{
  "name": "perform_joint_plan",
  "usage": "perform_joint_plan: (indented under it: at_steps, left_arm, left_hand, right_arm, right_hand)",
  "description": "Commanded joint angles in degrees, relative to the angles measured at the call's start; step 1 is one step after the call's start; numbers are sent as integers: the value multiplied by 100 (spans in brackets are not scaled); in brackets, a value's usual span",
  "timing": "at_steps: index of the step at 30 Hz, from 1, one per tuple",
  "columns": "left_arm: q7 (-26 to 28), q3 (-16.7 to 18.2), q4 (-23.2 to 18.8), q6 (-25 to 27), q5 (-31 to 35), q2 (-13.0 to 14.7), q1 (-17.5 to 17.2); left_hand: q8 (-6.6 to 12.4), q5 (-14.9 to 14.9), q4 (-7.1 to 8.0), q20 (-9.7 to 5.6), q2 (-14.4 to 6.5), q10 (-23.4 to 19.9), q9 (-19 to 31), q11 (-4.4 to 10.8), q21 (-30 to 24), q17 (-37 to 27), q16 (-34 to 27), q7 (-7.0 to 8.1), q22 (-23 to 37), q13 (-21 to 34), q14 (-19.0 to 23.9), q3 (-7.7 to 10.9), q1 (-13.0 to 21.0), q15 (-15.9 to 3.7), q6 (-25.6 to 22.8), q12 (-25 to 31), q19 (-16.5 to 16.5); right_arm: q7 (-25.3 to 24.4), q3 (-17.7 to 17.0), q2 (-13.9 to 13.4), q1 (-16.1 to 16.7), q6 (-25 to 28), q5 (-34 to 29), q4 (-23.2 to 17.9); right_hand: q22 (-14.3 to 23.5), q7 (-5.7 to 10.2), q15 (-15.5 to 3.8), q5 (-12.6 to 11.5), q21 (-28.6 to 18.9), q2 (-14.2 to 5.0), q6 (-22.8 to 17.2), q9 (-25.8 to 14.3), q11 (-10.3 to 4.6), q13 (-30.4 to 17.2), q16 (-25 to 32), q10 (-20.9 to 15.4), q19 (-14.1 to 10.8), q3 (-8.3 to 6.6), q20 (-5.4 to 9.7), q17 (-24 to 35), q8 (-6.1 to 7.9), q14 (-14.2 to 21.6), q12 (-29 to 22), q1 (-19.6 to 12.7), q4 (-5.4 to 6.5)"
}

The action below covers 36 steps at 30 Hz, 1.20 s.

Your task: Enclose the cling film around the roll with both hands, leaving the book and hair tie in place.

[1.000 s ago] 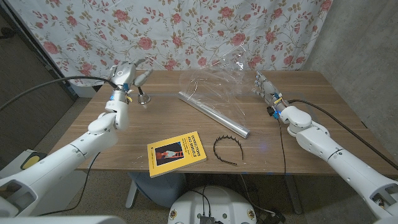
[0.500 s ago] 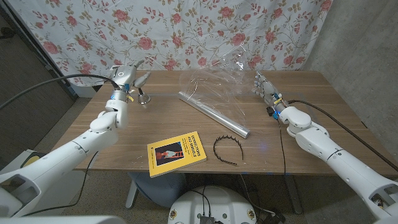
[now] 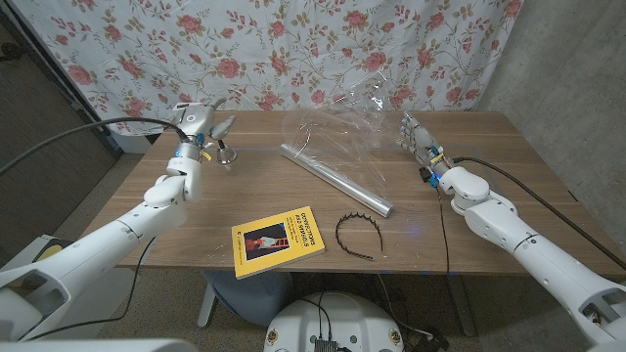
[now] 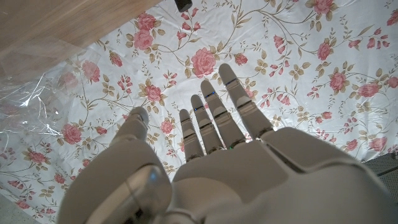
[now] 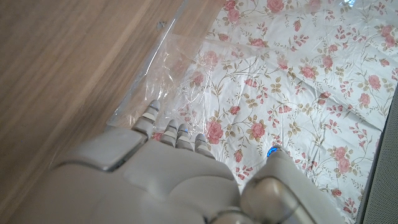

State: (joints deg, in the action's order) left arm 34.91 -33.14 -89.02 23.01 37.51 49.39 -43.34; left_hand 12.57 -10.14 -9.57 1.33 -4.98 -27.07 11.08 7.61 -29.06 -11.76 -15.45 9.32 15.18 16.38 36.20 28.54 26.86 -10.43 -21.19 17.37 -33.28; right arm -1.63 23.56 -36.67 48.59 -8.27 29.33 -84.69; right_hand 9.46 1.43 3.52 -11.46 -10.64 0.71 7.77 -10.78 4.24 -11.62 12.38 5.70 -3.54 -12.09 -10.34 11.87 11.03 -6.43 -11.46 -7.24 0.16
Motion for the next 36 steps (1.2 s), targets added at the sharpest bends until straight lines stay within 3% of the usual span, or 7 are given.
perform_joint_plan:
  at_steps: [1, 12, 15, 26, 36]
  left_arm:
    - [-53, -90, 53, 213, -18, -43, 74]
    - [-715, -259, -36, 475, 43, 62, 265]
    - [-725, -289, 10, 503, 69, 54, 295]
    - [-893, -378, 84, 613, 83, 34, 384]
    - [-1298, -537, 150, 824, 90, -9, 533]
  left_hand:
    - [-34, -2, 26, -8, 8, -171, 12, 53, 42, 13, 47, -93, -73, 32, 27, 64, 64, -43, 38, 62, -5]
    - [74, 8, 1, -20, 156, -567, 34, 151, 107, 41, 53, -170, -253, 97, 163, 67, 122, -79, -260, 191, -13]
    - [108, 2, 11, -106, 154, -732, 48, 158, 70, 53, 41, -197, -309, 130, 257, 88, 160, -134, -363, 248, -168]
    - [118, 8, 30, -117, 210, -854, 60, 154, 69, 72, 49, -154, -360, 164, 343, 83, 153, -141, -415, 281, -229]
    - [57, 27, 110, -128, 218, -626, 70, 140, 101, 35, 71, -180, -398, 199, 314, 44, 71, -131, -308, 161, -207]
  right_arm:
    - [45, 49, 27, -68, 61, 8, 58]
    - [55, 66, 35, -123, 104, 4, 90]
    - [47, 62, 19, -127, 114, -6, 66]
    - [72, 84, 25, -173, 174, 2, 77]
    - [93, 98, 24, -214, 208, 2, 93]
  right_hand:
    - [33, 32, 31, 19, -27, -28, 28, -15, -24, -5, -18, 7, -13, -16, -25, 15, 24, -26, -32, -3, -7]
    - [34, 31, 27, 17, -26, -40, 19, -15, -21, -5, -20, 12, -15, -19, -30, 16, 27, -30, -30, -3, -12]
    - [34, 32, 27, 16, -26, -43, 23, -15, -22, -5, -20, 15, -15, -20, -31, 16, 25, -29, -29, -4, -14]
    - [34, 34, 29, 16, -26, -51, 15, -14, -23, -4, -21, 15, -19, -21, -30, 18, 27, -32, -29, -2, -19]
    - [34, 45, 29, 14, -26, -65, -22, -14, -24, -4, -20, 19, -19, -25, -25, 18, 41, -29, -28, -4, -22]
